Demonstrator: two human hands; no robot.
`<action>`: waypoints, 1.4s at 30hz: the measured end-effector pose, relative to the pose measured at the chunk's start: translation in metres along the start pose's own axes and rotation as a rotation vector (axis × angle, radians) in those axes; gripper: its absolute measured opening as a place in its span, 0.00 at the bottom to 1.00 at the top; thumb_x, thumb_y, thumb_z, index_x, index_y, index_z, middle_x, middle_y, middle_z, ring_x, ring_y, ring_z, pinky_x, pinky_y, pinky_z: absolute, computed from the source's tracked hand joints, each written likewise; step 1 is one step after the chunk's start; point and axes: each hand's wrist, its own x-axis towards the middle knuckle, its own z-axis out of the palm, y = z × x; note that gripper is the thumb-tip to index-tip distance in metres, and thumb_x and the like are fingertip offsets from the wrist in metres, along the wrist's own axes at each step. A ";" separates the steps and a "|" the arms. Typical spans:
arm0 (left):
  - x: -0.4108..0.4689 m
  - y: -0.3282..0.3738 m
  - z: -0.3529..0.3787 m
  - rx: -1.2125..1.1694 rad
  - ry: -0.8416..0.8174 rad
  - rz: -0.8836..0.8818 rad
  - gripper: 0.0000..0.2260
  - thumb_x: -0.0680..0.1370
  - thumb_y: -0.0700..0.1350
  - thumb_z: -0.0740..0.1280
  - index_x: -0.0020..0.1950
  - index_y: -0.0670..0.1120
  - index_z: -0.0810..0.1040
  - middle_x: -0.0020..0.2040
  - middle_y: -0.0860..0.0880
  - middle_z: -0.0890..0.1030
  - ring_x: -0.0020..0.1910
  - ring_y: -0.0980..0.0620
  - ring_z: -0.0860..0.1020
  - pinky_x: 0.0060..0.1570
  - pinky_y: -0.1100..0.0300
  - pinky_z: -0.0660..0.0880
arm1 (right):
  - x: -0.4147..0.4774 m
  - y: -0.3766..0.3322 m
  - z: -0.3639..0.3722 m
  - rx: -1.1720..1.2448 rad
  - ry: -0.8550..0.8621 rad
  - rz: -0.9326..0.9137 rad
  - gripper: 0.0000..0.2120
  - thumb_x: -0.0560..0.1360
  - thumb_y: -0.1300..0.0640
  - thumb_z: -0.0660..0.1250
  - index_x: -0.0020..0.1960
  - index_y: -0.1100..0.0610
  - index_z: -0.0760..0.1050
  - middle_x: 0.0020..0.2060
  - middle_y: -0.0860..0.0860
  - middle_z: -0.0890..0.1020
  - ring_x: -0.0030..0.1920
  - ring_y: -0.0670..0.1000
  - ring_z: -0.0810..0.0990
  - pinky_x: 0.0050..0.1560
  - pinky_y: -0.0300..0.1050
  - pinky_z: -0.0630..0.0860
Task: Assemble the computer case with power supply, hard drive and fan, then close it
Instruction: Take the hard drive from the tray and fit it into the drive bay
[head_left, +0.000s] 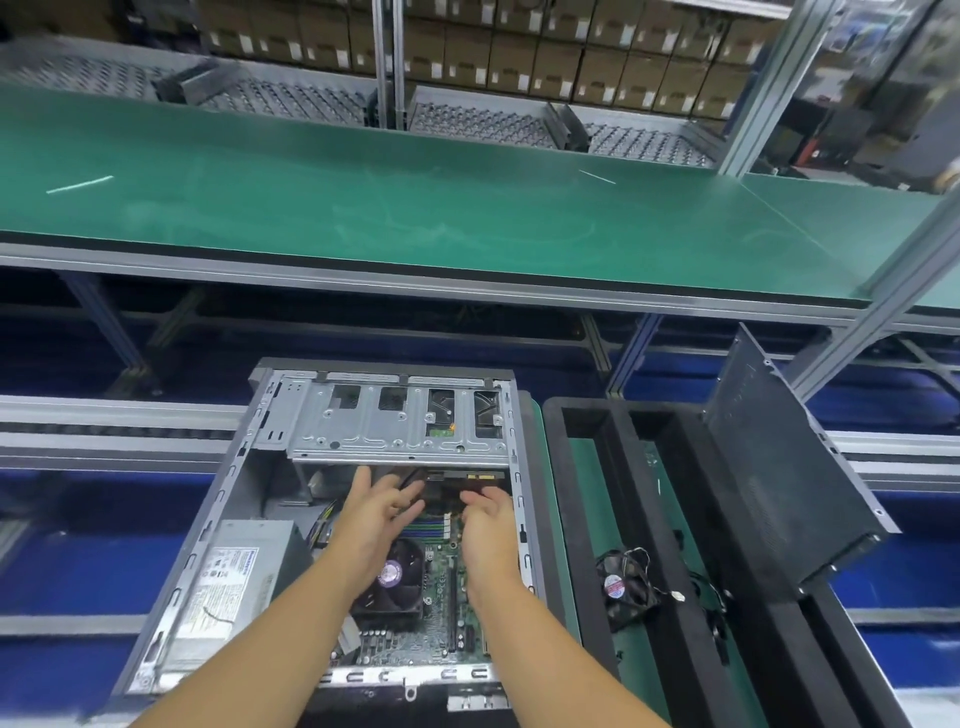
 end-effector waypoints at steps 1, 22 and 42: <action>-0.001 0.000 0.001 -0.022 -0.005 -0.009 0.36 0.76 0.26 0.61 0.78 0.51 0.56 0.70 0.42 0.66 0.62 0.43 0.78 0.59 0.48 0.77 | -0.002 0.000 -0.001 -0.008 0.003 -0.009 0.19 0.80 0.69 0.54 0.52 0.44 0.69 0.69 0.51 0.75 0.59 0.52 0.75 0.53 0.45 0.71; -0.037 -0.006 0.012 0.507 0.096 0.072 0.10 0.80 0.33 0.59 0.52 0.43 0.78 0.46 0.41 0.84 0.35 0.51 0.83 0.35 0.57 0.79 | -0.034 0.014 -0.013 -0.194 -0.241 -0.157 0.13 0.77 0.70 0.56 0.46 0.56 0.75 0.31 0.49 0.80 0.29 0.44 0.74 0.31 0.32 0.71; -0.189 0.064 -0.221 0.402 0.537 0.300 0.13 0.78 0.38 0.61 0.52 0.52 0.81 0.45 0.52 0.86 0.43 0.53 0.84 0.43 0.56 0.81 | -0.196 0.067 0.176 -0.539 -0.822 -0.428 0.07 0.72 0.58 0.62 0.47 0.47 0.73 0.42 0.47 0.83 0.38 0.46 0.82 0.40 0.45 0.78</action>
